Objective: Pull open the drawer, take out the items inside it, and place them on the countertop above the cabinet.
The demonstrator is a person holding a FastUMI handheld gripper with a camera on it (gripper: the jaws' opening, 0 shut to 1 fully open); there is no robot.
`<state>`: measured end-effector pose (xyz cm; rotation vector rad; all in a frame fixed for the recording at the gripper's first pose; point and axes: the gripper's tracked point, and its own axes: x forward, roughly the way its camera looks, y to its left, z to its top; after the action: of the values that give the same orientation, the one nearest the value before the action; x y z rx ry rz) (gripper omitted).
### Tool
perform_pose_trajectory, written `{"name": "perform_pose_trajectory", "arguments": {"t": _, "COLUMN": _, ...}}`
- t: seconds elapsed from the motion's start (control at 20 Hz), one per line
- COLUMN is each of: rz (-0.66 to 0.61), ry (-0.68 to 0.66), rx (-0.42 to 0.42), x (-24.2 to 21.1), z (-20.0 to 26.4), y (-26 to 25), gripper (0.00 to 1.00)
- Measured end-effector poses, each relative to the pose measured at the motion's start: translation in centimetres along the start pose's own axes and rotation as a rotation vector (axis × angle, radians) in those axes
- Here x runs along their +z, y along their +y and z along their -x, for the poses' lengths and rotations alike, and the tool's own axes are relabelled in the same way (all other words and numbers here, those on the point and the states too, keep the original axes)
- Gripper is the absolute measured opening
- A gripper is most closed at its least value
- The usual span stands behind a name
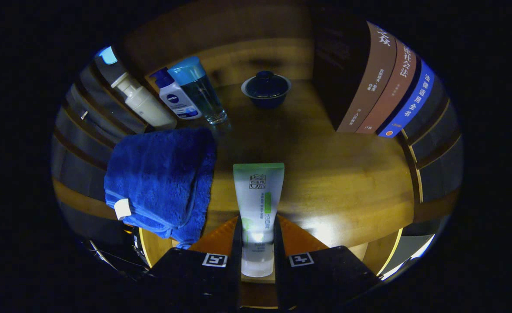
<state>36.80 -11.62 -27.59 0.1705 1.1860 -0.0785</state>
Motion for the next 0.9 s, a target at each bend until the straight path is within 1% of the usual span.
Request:
{"name": "perform_pose_trajectory", "arguments": {"t": 0.25, "rz": -0.001, "ry": -0.002, "rx": 0.014, "x": 1.0, "z": -1.0, "y": -0.4, "gripper": 0.36}}
{"name": "perform_pose_trajectory", "arguments": {"t": 0.3, "rz": 0.002, "ry": -0.001, "rx": 0.014, "x": 1.2, "z": -1.0, "y": -0.5, "gripper": 0.37}}
{"name": "perform_pose_trajectory", "arguments": {"t": 0.4, "rz": -0.004, "ry": -0.006, "rx": 0.018, "x": 1.2, "z": -1.0, "y": -0.6, "gripper": 0.43}}
{"name": "perform_pose_trajectory", "arguments": {"t": 0.5, "rz": -0.016, "ry": -0.038, "rx": 0.021, "x": 1.7, "z": -0.6, "y": -0.8, "gripper": 0.59}}
{"name": "perform_pose_trajectory", "arguments": {"t": 0.6, "rz": -0.023, "ry": -0.066, "rx": 0.008, "x": 1.9, "z": 0.2, "y": -1.3, "gripper": 0.8}}
{"name": "perform_pose_trajectory", "arguments": {"t": 0.7, "rz": -0.027, "ry": -0.077, "rx": 0.012, "x": 1.5, "z": 1.2, "y": -1.3, "gripper": 1.0}}
{"name": "perform_pose_trajectory", "arguments": {"t": 0.8, "rz": -0.025, "ry": -0.1, "rx": 0.008, "x": 1.0, "z": 1.9, "y": -1.7, "gripper": 1.0}}
{"name": "perform_pose_trajectory", "arguments": {"t": 0.9, "rz": -0.001, "ry": -0.154, "rx": 0.01, "x": 0.6, "z": 3.2, "y": -1.5, "gripper": 1.0}}
